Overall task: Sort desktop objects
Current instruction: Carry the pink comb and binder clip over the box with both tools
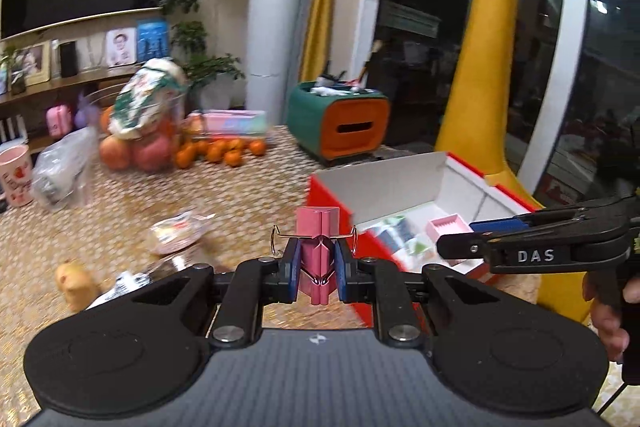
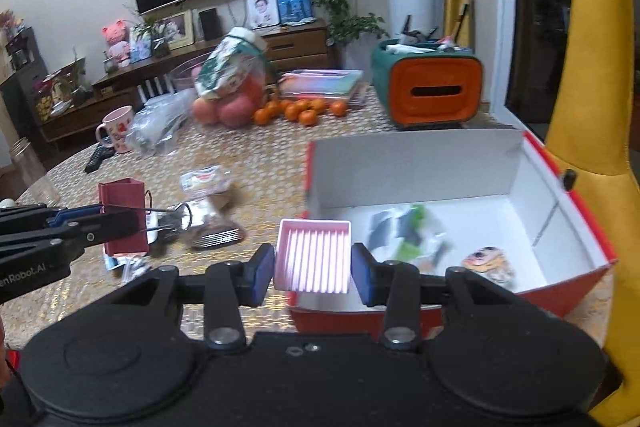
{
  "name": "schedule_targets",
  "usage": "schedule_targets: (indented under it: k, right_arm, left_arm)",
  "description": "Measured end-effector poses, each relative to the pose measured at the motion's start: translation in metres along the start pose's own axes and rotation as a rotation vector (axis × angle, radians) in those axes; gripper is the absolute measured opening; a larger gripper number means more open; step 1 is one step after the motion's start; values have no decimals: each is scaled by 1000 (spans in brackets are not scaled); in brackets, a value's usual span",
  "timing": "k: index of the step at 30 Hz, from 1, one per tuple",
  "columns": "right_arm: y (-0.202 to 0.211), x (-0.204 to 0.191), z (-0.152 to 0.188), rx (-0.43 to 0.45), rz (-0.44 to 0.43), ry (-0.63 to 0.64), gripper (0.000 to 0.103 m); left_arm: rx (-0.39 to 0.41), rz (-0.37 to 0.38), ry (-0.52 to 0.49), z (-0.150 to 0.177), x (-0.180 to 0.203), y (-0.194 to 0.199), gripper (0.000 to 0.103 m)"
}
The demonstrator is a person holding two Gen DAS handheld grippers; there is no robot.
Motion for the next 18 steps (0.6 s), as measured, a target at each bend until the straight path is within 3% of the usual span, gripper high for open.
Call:
schedule_targets:
  k: [18]
  right_arm:
    - [3, 87, 19, -4, 116, -59, 41]
  left_arm:
    - [-71, 100, -96, 6, 73, -52, 16]
Point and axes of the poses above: each gripper's, at about its wrist camera, not at the fingertips, and y roughly against the way its jaws point, x to its right, z to its underside, the point moved 3 cm from there along -y, roughly the way its jaws point, and after that the axes turned 15 degrees about y, right-handed, at the moved point
